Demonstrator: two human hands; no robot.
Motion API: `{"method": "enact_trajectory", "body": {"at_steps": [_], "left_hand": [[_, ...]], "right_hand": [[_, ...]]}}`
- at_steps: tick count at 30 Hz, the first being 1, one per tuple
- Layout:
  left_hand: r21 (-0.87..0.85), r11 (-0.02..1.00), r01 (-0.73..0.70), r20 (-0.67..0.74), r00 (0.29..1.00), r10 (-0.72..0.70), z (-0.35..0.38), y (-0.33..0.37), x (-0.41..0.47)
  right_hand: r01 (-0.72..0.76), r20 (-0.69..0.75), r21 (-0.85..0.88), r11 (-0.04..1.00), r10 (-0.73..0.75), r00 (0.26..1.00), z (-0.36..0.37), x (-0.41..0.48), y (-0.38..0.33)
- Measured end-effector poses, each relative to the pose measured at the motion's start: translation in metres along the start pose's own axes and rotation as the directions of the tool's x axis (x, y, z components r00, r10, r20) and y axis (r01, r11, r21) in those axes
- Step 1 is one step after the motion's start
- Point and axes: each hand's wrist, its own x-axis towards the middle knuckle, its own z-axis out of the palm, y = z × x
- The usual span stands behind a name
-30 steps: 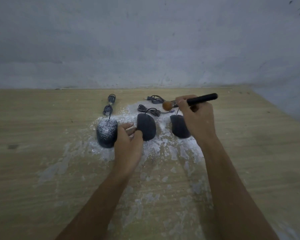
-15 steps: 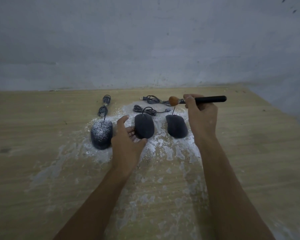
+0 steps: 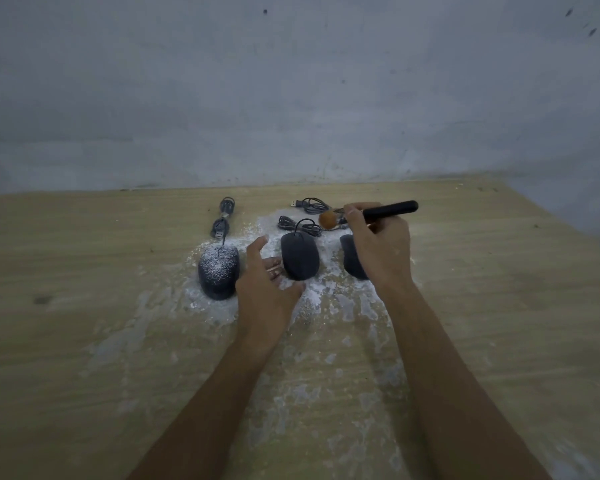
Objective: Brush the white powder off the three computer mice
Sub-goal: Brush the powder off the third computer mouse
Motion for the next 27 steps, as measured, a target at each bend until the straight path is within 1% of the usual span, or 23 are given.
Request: {"method": "enact_trajectory", "body": {"at_steps": [2, 4, 8, 11, 13, 16, 17, 20, 23, 25, 27], "left_hand": [[0.009, 1.000, 0.000, 0.003, 1.000, 0.000, -0.007, 0.001, -0.007], [0.032, 0.999, -0.026, -0.038, 0.999, 0.028, -0.020, 0.001, -0.012], [0.159, 0.984, -0.085, -0.208, 0.971, 0.117, -0.057, 0.001, -0.016], [0.240, 0.970, -0.046, -0.319, 0.940, 0.123, -0.082, -0.004, -0.016], [0.264, 0.964, 0.032, -0.314, 0.948, 0.055, -0.091, -0.010, -0.015], [0.309, 0.937, 0.163, -0.224, 0.970, -0.095, -0.091, -0.015, -0.012], [0.332, 0.925, 0.187, -0.202, 0.972, -0.124, -0.089, -0.016, -0.010], [0.414, 0.887, 0.205, -0.172, 0.974, -0.145, -0.080, -0.016, -0.003], [0.475, 0.850, 0.229, -0.173, 0.971, -0.165, -0.078, -0.015, 0.004], [0.467, 0.852, 0.235, -0.147, 0.971, -0.187, -0.078, -0.016, 0.010], [0.423, 0.871, 0.250, -0.135, 0.968, -0.213, -0.079, -0.017, 0.015]], "right_hand": [[-0.024, 0.055, 0.012, 1.000, 0.023, 0.998, 0.008, -0.005, 0.002], [-0.052, 0.086, 0.027, 0.998, 0.049, 0.995, 0.021, -0.012, 0.002], [-0.165, 0.163, 0.107, 0.980, 0.147, 0.976, 0.048, -0.032, -0.002], [-0.201, 0.253, 0.190, 0.961, 0.150, 0.956, 0.061, -0.048, -0.006], [-0.212, 0.282, 0.226, 0.951, 0.145, 0.949, 0.070, -0.058, -0.008], [-0.270, 0.273, 0.268, 0.925, 0.196, 0.942, 0.084, -0.071, -0.011], [-0.291, 0.273, 0.281, 0.915, 0.214, 0.938, 0.089, -0.075, -0.012], [-0.339, 0.275, 0.323, 0.884, 0.255, 0.927, 0.102, -0.083, -0.016], [-0.420, 0.262, 0.386, 0.821, 0.339, 0.904, 0.112, -0.086, -0.020], [-0.466, 0.251, 0.437, 0.770, 0.393, 0.885, 0.117, -0.087, -0.021], [-0.471, 0.237, 0.470, 0.746, 0.408, 0.882, 0.120, -0.087, -0.020]]}}
